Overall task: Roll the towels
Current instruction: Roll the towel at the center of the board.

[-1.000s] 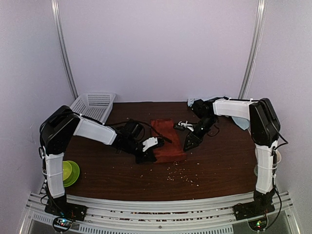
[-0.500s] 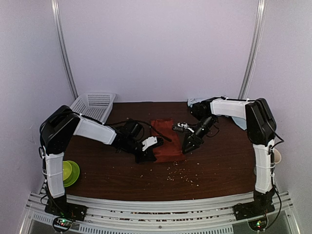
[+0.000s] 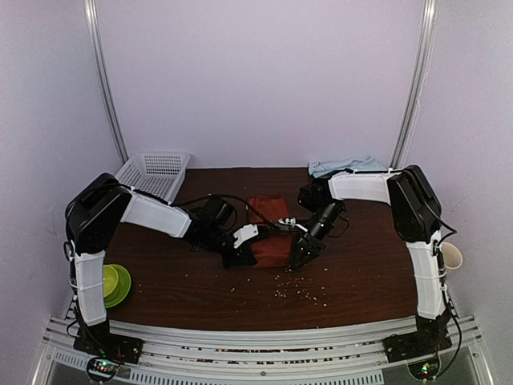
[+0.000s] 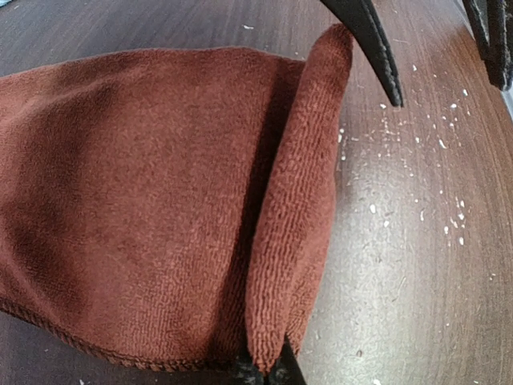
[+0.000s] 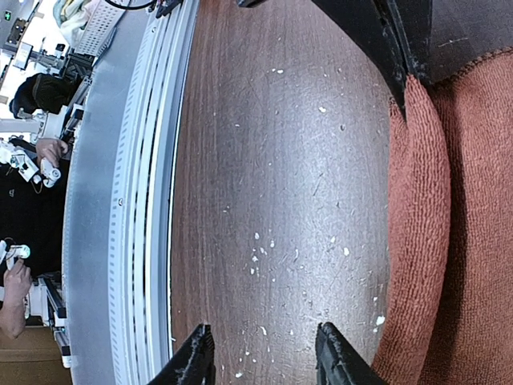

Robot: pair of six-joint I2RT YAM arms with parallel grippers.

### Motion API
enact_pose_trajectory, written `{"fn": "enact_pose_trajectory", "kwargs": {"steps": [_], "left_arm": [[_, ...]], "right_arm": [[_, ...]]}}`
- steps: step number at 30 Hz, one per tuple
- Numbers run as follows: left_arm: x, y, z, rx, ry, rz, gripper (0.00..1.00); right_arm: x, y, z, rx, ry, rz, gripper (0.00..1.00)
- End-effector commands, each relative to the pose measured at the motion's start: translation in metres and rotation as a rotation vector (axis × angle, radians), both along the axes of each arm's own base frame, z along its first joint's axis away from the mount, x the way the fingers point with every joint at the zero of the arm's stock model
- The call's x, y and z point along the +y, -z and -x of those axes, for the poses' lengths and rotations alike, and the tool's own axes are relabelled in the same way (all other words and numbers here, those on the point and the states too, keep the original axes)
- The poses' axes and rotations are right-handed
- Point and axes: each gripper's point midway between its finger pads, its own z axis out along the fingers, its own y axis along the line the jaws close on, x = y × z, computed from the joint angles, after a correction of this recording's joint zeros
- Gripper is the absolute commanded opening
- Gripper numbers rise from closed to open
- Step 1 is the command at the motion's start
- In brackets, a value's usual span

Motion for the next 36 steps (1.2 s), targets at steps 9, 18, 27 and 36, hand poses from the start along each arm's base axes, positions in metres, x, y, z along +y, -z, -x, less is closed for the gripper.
{"fn": "enact_pose_trajectory", "kwargs": {"steps": [9,18,27,36], "left_arm": [[0.024,0.034,-0.002,0.041,-0.061,-0.104,0.00],[0.025,0.034,0.000,0.035,-0.059,-0.100,0.00],[0.027,0.031,-0.005,0.014,-0.078,-0.110,0.12],[0.036,0.005,-0.018,-0.103,-0.152,-0.121,0.44]], "right_arm": [[0.014,0.016,-0.015,-0.032,0.072,0.016,0.43],[0.015,0.026,-0.032,-0.021,0.171,0.031,0.42],[0.007,0.045,-0.037,0.093,0.216,0.062,0.42],[0.001,0.039,-0.040,0.166,0.232,0.043,0.41]]}}
